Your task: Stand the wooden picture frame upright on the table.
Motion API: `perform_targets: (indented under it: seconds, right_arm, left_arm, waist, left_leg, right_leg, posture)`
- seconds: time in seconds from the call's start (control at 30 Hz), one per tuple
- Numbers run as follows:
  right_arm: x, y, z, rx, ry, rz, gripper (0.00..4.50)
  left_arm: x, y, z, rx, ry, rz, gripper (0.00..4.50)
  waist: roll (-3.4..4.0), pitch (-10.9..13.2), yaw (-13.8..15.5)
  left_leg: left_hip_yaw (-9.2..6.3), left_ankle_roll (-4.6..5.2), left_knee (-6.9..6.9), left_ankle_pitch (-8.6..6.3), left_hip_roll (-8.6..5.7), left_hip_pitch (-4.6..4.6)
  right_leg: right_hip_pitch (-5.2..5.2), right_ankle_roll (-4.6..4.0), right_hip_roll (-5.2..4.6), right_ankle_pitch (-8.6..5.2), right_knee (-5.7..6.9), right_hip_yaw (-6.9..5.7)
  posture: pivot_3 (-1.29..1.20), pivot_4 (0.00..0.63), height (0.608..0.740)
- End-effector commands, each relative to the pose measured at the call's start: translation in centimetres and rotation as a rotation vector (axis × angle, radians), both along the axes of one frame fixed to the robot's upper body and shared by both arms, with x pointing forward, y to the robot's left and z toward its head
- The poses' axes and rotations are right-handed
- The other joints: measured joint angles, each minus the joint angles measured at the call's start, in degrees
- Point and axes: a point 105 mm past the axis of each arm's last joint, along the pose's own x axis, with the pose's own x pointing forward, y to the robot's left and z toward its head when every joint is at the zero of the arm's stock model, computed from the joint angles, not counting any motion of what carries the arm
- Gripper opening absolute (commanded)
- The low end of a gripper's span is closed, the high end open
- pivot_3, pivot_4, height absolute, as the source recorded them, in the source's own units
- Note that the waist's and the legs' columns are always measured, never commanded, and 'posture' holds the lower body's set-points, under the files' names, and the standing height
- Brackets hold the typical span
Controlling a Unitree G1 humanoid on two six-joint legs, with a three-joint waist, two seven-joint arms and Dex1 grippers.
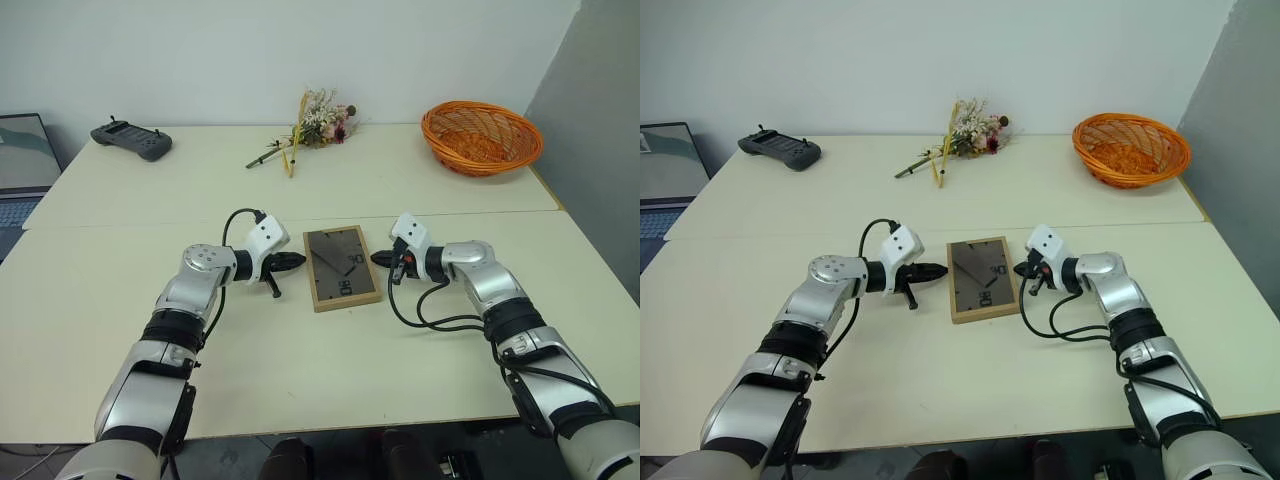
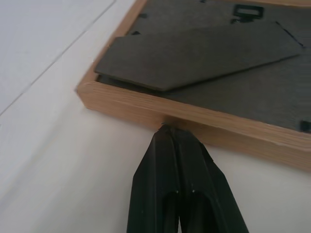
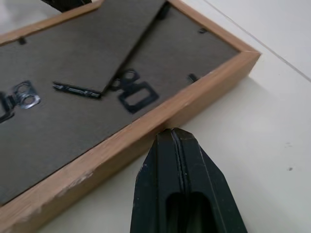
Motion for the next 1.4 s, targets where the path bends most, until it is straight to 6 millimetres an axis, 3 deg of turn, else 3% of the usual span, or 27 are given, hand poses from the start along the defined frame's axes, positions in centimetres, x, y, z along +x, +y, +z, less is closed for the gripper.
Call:
perform_targets:
  seconds: [0.03,0.43,0.57,0.67,0.8,0.93,1.1,1.2,1.4]
  right_arm:
    - [-1.7,2.5,1.5,0.031,-0.017,0.111,0.00]
    - [-5.0,3.7,0.8,-0.038,0.061,0.209,0.00]
    - [-4.9,2.0,0.0,-0.095,0.042,0.178,0.00]
    - [-4.3,1.0,1.2,-0.061,-0.007,0.147,0.00]
    - [-4.2,0.7,3.3,0.018,-0.023,0.159,0.00]
    - [-3.7,0.9,4.4,0.035,-0.039,0.172,0.00]
    - [-2.6,1.3,5.2,0.033,-0.076,0.159,0.00]
    - [-2.8,0.8,4.4,-0.029,-0.070,0.174,0.00]
    - [-3.5,-0.9,1.0,-0.210,-0.041,0.183,0.00]
  left_arm:
    - [-1.5,-1.1,1.0,0.027,-0.023,-0.083,0.04]
    - [-5.6,2.3,0.9,0.186,0.070,-0.104,0.04]
    - [-5.7,5.1,0.6,0.274,0.069,-0.058,0.04]
    - [-5.4,6.6,1.1,0.247,0.072,0.010,0.04]
    - [-6.3,6.6,2.6,0.007,0.225,0.051,0.71]
    - [-7.8,6.4,3.9,-0.254,0.489,0.075,1.52]
    - [-8.3,6.7,4.2,-0.379,0.645,0.118,2.57]
    - [-8.3,6.5,4.3,-0.533,0.780,0.165,3.11]
    - [-9.0,6.2,1.2,-0.578,0.917,0.227,4.36]
  waist:
    - [0.00,0.00,-0.02]
    - [0.00,0.00,0.01]
    - [0.00,0.00,0.16]
    - [0.00,0.00,0.27]
    - [0.00,0.00,0.12]
    - [0.00,0.00,-0.05]
    - [0.00,0.01,-0.09]
    - [0.00,0.01,0.07]
    - [0.00,0.00,-0.05]
  left_leg:
    - [0.00,0.00,0.00,0.00,0.00,0.00]
    - [-0.06,0.22,-0.02,-0.12,-0.02,0.01]
    - [-0.10,0.24,-0.02,-0.14,-0.03,0.03]
    - [-0.10,0.24,-0.02,-0.14,-0.06,0.02]
    - [-0.11,0.25,-0.02,-0.14,-0.03,0.02]
    - [-0.11,0.25,-0.02,-0.15,-0.02,0.02]
    - [-0.14,0.25,-0.02,-0.14,-0.02,0.05]
    - [-0.16,0.24,-0.01,-0.14,-0.02,0.02]
    - [-0.15,0.22,0.00,-0.13,-0.04,0.03]
  right_leg:
    - [-0.01,0.00,0.00,0.00,-0.01,0.01]
    - [-0.02,0.00,0.02,-0.01,0.01,0.02]
    - [0.02,0.00,0.02,-0.01,-0.07,-0.05]
    - [0.03,0.00,0.00,-0.01,-0.10,-0.09]
    - [0.03,0.00,0.02,-0.01,-0.09,-0.12]
    - [0.03,0.00,0.03,-0.01,-0.08,-0.13]
    - [0.03,0.00,0.06,-0.01,-0.06,-0.18]
    - [0.05,0.00,0.04,-0.01,-0.08,-0.17]
    - [0.04,-0.01,0.01,-0.02,-0.08,-0.13]
  posture:
    - [0.00,0.150,0.740]
    - [0.00,0.150,0.740]
    - [0.00,0.150,0.740]
    - [0.00,0.150,0.740]
    - [0.00,0.150,0.740]
    - [0.00,0.150,0.740]
    - [0.00,0.150,0.740]
    - [0.00,0.150,0.740]
    - [0.00,0.150,0.740]
